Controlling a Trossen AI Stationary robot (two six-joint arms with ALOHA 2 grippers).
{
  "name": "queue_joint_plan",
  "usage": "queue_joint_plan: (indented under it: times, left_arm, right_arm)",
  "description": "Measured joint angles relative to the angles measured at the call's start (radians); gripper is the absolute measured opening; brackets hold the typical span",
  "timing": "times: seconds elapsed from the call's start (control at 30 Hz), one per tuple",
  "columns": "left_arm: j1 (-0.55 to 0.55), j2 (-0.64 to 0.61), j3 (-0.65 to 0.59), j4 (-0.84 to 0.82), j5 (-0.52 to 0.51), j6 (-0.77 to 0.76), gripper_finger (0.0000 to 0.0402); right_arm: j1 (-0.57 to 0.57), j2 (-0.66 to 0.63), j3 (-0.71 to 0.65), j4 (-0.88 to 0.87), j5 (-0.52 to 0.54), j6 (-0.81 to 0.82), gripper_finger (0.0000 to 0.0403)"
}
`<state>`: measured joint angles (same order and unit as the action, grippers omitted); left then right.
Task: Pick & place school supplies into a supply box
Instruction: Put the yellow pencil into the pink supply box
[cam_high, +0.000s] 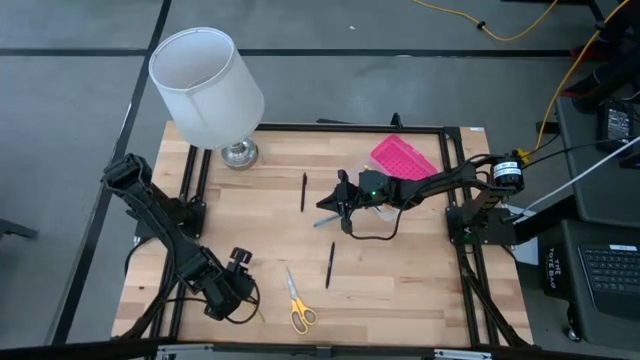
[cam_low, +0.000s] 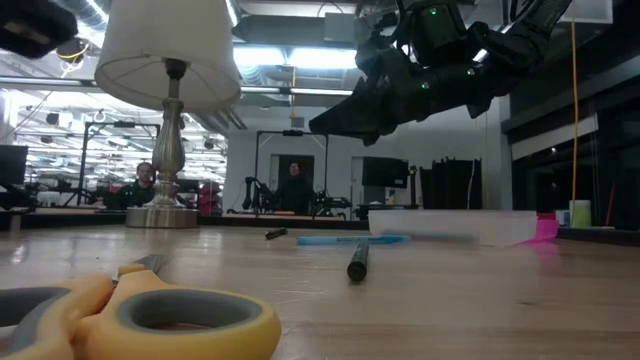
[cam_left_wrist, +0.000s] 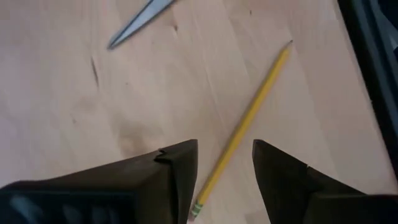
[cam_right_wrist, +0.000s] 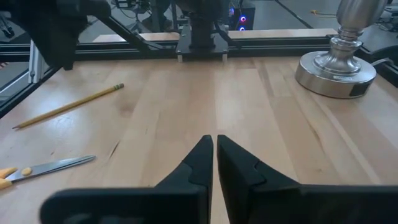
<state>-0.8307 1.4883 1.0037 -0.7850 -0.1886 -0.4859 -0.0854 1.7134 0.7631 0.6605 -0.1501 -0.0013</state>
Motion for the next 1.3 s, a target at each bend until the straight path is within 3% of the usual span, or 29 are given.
queue_joint_plan:
  times: [0.57,0.97,1.3]
  left_arm:
    - [0.0,0.0,-0.177,0.187,0.027,0.001,0.0143]
    - [0.0,0.004,-0.197,0.188,0.034,0.002,0.0143]
    - [0.001,0.16,-0.191,0.2,0.103,0.066,0.0143]
  right_arm:
    - [0.0,0.0,0.0,0.0,0.0,0.0,0.0028]
    - [0.0,0.0,0.0,0.0,0.0,0.0,0.0028]
    - [0.0,0.0,0.0,-0.001,0.0,-0.002,0.0028]
